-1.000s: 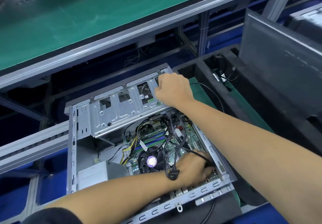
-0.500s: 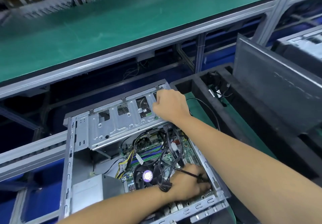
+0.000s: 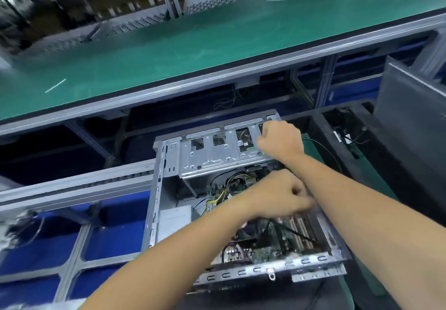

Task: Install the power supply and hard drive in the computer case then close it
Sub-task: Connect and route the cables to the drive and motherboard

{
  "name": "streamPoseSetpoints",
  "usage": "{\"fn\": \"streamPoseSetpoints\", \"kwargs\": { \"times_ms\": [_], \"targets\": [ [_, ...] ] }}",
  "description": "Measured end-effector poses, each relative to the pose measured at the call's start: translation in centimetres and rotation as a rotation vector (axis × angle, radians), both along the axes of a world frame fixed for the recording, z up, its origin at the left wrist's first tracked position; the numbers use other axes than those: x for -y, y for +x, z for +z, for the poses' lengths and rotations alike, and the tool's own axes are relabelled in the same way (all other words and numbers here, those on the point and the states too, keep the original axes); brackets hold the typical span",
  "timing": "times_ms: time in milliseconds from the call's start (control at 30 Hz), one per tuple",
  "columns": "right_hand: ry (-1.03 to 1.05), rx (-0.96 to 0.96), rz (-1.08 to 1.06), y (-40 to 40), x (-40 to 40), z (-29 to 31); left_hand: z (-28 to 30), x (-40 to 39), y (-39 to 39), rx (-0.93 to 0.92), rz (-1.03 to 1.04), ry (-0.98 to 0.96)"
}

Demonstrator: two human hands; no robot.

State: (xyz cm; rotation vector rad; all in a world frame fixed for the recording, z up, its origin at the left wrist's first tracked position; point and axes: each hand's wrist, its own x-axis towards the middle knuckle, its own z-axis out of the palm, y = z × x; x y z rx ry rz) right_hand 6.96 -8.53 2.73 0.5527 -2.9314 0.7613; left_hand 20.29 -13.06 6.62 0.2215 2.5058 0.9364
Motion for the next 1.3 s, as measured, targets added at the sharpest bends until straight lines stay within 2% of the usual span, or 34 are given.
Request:
{"fn": "streamPoseSetpoints", "kwargs": {
  "times_ms": [100,200,333,400,467,600,700,767,833,1000,1167,1200,1300],
  "targets": [
    [0.043,-0.009,-0.014,0.1,0.2,0.2,1.5,3.4,-1.6,-0.216,0.372,0.203],
    [0.002,0.004,-0.035,0.2,0.2,0.2,1.7,7.7,-2.6,-0.395,0.594,0.129],
    [-0.193,0.006,-0.038,0.7,-0.4,-0.1,0.6,14.3,-1.6,-0.497,0.87,-0.028],
    [-0.224,-0.006,-0.037,1.1,-0.6,0.1,-0.2,17.7,0.0,-0.505,1.038,-0.11],
    [-0.24,0.018,-0.017,1.2,-0.4,0.5,-1.3,20.7,1.9,-0.434,1.179,-0.102],
    [-0.306,0.034,0.102,2.4,1.6,2.3,-3.8,24.9,4.9,-0.148,1.375,0.114],
    [-0.305,0.044,0.27,5.1,4.6,3.9,-6.1,25.7,6.8,0.003,1.398,0.176],
    [-0.318,0.07,0.338,7.0,6.4,4.3,-7.2,25.5,7.9,0.066,1.335,0.1],
    [-0.338,0.111,0.373,8.5,7.8,4.2,-8.2,25.3,8.7,0.101,1.249,0.011],
    [-0.323,0.176,0.409,10.3,9.5,3.6,-9.4,24.9,9.6,0.153,1.244,-0.014],
    [-0.335,0.22,0.384,11.2,9.7,2.9,-12.1,24.6,11.1,0.164,1.292,0.156],
    [-0.332,0.227,0.386,11.3,9.7,2.8,-12.4,24.5,11.4,0.177,1.288,0.125],
    [-0.316,0.245,0.37,11.5,9.2,2.3,-12.8,24.3,12.0,0.138,1.168,-0.205]
  ]
}}
